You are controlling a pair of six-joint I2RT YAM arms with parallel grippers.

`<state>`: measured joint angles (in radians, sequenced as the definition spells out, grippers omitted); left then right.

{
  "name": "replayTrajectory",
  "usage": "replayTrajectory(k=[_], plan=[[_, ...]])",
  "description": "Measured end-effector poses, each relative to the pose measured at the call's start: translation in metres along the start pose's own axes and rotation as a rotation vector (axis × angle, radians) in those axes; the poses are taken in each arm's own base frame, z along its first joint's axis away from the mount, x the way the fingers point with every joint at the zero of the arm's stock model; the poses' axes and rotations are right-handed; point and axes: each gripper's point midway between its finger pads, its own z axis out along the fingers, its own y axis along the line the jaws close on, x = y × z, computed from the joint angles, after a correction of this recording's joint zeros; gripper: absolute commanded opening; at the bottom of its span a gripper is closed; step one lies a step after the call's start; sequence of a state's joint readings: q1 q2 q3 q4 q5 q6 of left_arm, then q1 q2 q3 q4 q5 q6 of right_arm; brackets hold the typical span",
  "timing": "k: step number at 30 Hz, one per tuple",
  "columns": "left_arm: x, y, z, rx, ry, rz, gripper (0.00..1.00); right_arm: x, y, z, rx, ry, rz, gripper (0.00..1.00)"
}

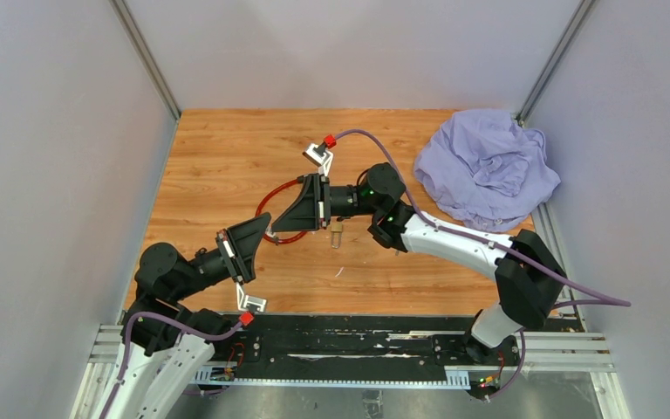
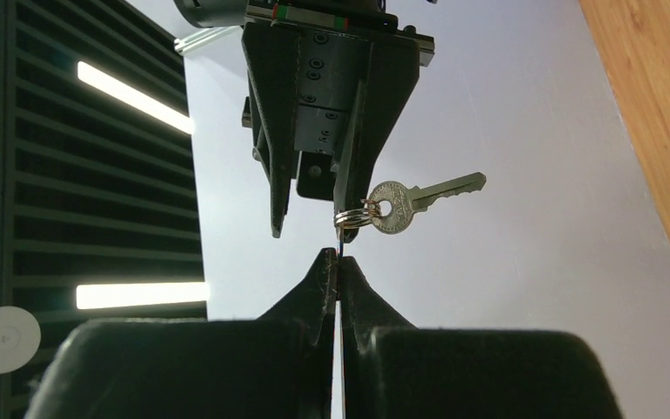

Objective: Unlock with the key
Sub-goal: Pick up the key from the center of the board.

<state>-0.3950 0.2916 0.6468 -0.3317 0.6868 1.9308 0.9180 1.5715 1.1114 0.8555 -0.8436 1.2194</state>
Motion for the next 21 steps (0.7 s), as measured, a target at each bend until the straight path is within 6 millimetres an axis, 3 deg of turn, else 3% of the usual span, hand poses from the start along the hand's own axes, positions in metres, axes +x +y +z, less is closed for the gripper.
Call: replayTrajectory(k=[11, 16, 21], plan=[[0.001, -0.001, 0.0, 0.004, 0.008, 0.006, 0.0, 0.0, -0.01, 0.002, 0.015, -0.005, 0.028, 0.28], [0.002, -0.001, 0.0, 0.006, 0.012, 0.006, 0.0, 0.001, -0.013, 0.002, 0.025, -0.009, 0.036, 0.14], [0.003, -0.002, 0.0, 0.007, 0.014, 0.006, 0.0, 0.0, -0.015, 0.002, 0.033, -0.013, 0.042, 0.2]])
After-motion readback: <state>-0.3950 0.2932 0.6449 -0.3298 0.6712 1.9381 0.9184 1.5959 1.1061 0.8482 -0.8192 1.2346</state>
